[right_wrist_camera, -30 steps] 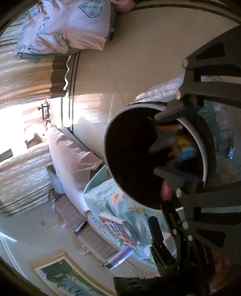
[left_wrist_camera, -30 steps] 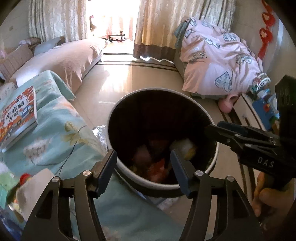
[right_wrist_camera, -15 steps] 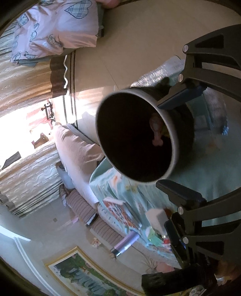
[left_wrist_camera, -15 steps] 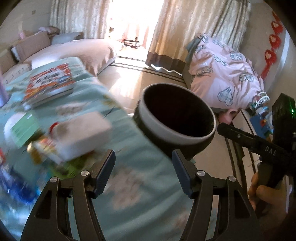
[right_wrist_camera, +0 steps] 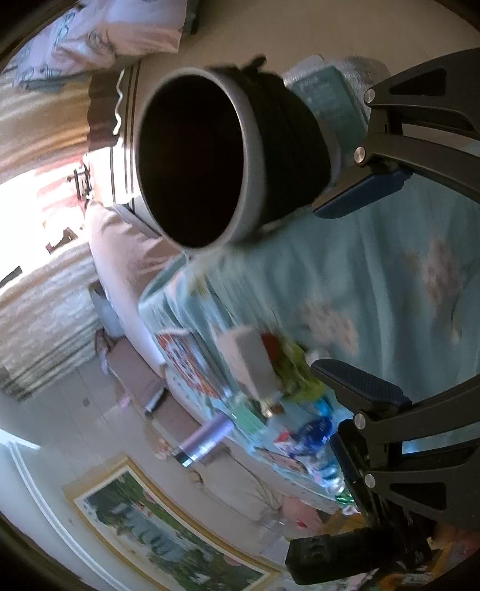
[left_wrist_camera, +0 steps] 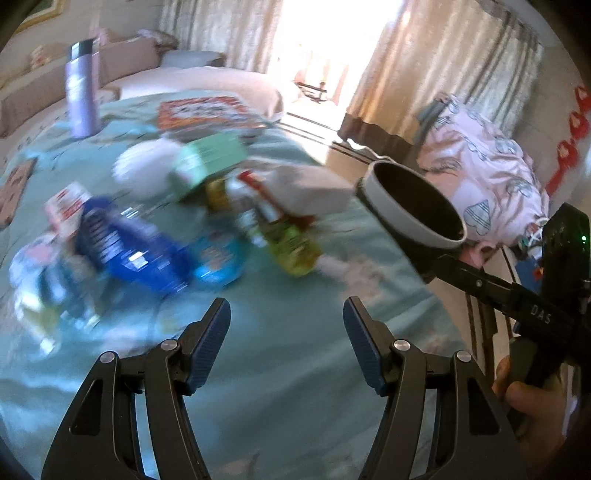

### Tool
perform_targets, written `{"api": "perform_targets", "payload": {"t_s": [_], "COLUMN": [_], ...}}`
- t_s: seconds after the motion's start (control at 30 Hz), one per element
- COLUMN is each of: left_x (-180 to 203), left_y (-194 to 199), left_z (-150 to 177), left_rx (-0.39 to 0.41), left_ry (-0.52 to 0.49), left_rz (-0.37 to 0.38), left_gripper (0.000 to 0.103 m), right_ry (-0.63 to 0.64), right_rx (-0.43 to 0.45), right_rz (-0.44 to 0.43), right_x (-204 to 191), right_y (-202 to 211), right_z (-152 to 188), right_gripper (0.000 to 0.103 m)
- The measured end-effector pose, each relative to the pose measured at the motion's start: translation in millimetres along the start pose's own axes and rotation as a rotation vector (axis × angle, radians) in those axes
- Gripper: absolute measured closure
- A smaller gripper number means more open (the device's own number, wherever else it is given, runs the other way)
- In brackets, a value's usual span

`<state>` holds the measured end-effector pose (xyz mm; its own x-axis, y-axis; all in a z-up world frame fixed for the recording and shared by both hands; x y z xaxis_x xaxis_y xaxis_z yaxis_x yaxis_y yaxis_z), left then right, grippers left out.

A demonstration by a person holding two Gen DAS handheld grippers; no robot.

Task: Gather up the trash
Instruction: 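Grasp the crumpled tissue with the left tool while the right tool grasps the blue wrapper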

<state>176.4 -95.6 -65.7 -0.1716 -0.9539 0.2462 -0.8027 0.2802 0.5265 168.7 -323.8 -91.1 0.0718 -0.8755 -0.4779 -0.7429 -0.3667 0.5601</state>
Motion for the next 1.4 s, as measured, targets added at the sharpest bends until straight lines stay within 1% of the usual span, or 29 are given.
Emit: {"api": "perform_targets", "payload": {"t_s": [0.17, 0.37, 0.67, 0.83, 0.93, 1.07, 1.13, 1.2, 1.33, 1.37, 1.4], "left_x": [-26, -57, -93, -111, -123, -137, -144, -148, -152, -152, -152], "left_y": [20, 44, 71, 77, 75, 67, 62, 56, 43, 39, 36], "left_z": [9, 19, 20, 17, 13, 7, 4, 2, 0, 1, 1], "left_rx": [0.013, 0.041, 0.097, 0.112, 0.109, 0.090, 0.081, 0.080, 0.069, 0.063, 0.059], "left_ry": [0.038, 0.070, 0.116, 0.133, 0.139, 0.133, 0.130, 0.130, 0.116, 0.108, 0.107], "left_rz": [-0.046, -0.105, -0.190, -0.226, -0.252, -0.263, -0.261, -0.260, -0.243, -0.237, -0.232], "left_gripper": [0.038, 0.038, 0.038, 0.038, 0.038, 0.038, 0.038, 0.038, 0.039, 0.040, 0.047], "right_ry": [0.028, 0.050, 0.084, 0.121, 0.145, 0.167, 0.177, 0.183, 0.203, 0.208, 0.212], "right_rx": [-0.026, -0.043, -0.067, -0.078, -0.088, -0.107, -0.115, -0.125, -0.151, -0.157, -0.164], "right_rz": [-0.035, -0.058, -0.088, -0.126, -0.153, -0.192, -0.210, -0.223, -0.251, -0.256, -0.261], "right_x": [-28, -51, -77, -100, -118, -139, -149, -157, -175, -179, -182], "right_y": [-10, -21, -33, -39, -46, -57, -64, -72, -93, -97, -102], "right_z": [16, 25, 36, 40, 44, 48, 49, 51, 54, 55, 56], "right_gripper": [0.023, 0.023, 0.023, 0.023, 0.023, 0.024, 0.026, 0.032, 0.041, 0.043, 0.045]}}
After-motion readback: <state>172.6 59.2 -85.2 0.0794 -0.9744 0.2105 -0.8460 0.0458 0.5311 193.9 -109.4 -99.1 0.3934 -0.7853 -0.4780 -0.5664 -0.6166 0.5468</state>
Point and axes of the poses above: each gripper's, at about its wrist camera, not at the fingertips, and y roughly against the way its jaws point, x to its right, z to its underside, the point moved 4 cm from there along -y, roughly the way its jaws point, and after that the axes turned 15 degrees about x, right-handed, at the moved point
